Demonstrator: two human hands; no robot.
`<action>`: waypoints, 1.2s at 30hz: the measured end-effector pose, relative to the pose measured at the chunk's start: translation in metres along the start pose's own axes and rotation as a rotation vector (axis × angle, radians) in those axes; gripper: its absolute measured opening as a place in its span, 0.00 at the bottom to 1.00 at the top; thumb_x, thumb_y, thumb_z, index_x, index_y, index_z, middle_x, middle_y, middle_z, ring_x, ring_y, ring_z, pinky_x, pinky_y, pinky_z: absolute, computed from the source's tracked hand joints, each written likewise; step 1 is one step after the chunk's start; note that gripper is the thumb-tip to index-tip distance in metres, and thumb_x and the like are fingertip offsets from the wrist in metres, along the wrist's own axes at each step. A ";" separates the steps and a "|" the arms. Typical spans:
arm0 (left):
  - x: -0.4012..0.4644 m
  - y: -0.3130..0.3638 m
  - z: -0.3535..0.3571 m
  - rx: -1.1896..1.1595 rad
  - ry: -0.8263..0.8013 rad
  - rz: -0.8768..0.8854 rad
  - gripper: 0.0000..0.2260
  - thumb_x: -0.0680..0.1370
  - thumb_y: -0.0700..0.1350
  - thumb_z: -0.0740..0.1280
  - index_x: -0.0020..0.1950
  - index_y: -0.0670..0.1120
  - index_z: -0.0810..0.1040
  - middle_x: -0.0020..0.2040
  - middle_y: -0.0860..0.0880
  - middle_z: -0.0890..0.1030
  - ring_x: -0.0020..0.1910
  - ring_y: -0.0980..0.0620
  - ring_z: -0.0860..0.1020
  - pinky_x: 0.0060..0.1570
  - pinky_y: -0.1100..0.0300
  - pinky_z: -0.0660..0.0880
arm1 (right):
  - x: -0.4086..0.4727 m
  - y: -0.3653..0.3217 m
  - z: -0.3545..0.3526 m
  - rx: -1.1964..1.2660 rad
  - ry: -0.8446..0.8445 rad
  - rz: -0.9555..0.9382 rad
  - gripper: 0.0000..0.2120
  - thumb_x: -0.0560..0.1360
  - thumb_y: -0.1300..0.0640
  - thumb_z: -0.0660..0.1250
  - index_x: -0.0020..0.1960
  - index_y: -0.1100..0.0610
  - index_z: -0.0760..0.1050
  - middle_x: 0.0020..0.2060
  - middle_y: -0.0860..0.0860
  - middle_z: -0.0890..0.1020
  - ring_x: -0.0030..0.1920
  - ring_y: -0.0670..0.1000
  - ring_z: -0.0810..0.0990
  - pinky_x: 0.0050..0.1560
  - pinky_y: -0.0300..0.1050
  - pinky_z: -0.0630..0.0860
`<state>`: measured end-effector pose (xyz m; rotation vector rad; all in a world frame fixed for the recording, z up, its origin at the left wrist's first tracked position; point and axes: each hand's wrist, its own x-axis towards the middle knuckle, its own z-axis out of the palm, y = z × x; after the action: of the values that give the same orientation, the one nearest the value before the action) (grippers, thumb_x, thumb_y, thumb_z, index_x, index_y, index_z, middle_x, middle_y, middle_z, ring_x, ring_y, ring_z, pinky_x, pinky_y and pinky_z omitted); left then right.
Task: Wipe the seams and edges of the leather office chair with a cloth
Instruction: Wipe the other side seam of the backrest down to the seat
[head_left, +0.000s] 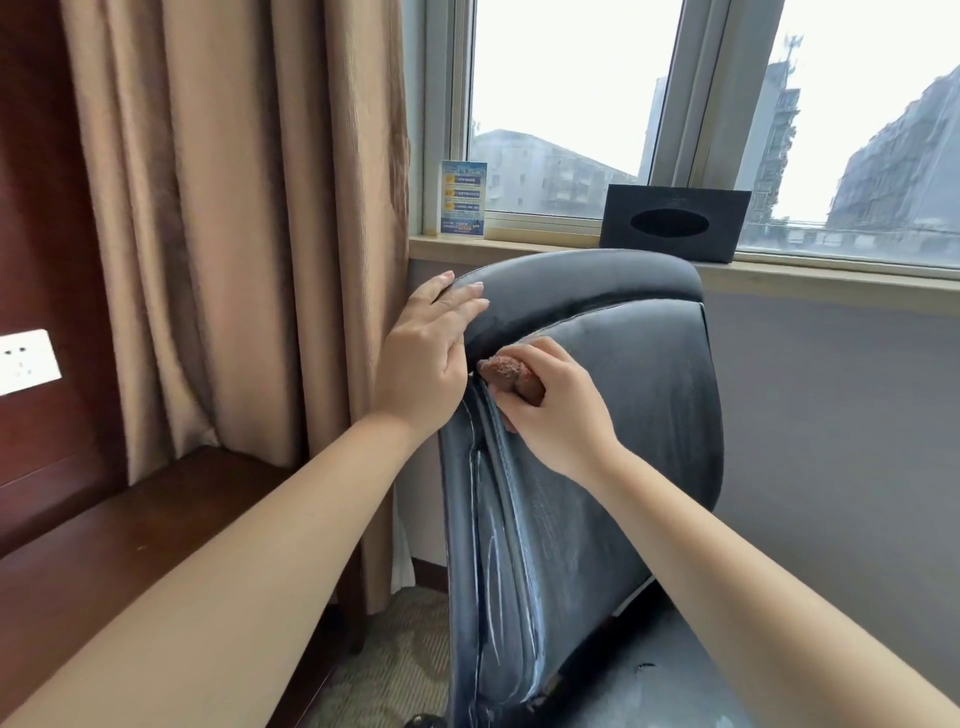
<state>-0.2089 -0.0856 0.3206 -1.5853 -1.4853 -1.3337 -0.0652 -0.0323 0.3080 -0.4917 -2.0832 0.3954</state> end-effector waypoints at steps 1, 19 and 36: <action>0.000 -0.001 0.000 0.009 0.002 0.011 0.15 0.76 0.31 0.58 0.57 0.37 0.81 0.59 0.42 0.82 0.66 0.41 0.72 0.67 0.61 0.63 | -0.005 0.002 -0.001 -0.036 -0.018 -0.030 0.09 0.74 0.55 0.68 0.54 0.50 0.79 0.48 0.41 0.76 0.46 0.47 0.77 0.46 0.49 0.77; 0.000 -0.001 0.003 -0.019 0.048 0.016 0.17 0.77 0.37 0.54 0.54 0.37 0.82 0.58 0.42 0.82 0.65 0.46 0.70 0.68 0.70 0.58 | -0.008 0.004 -0.004 -0.127 -0.021 -0.110 0.10 0.75 0.56 0.68 0.55 0.48 0.78 0.50 0.42 0.75 0.44 0.48 0.77 0.42 0.46 0.76; 0.002 0.005 0.001 -0.075 0.088 0.002 0.18 0.75 0.36 0.54 0.49 0.37 0.83 0.55 0.44 0.83 0.63 0.41 0.74 0.66 0.64 0.63 | -0.001 -0.004 0.006 -0.091 0.021 -0.117 0.12 0.73 0.60 0.68 0.55 0.49 0.79 0.49 0.44 0.74 0.45 0.47 0.75 0.40 0.50 0.77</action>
<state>-0.2040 -0.0853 0.3230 -1.5532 -1.3949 -1.4548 -0.0709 -0.0367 0.3064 -0.4225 -2.1051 0.2273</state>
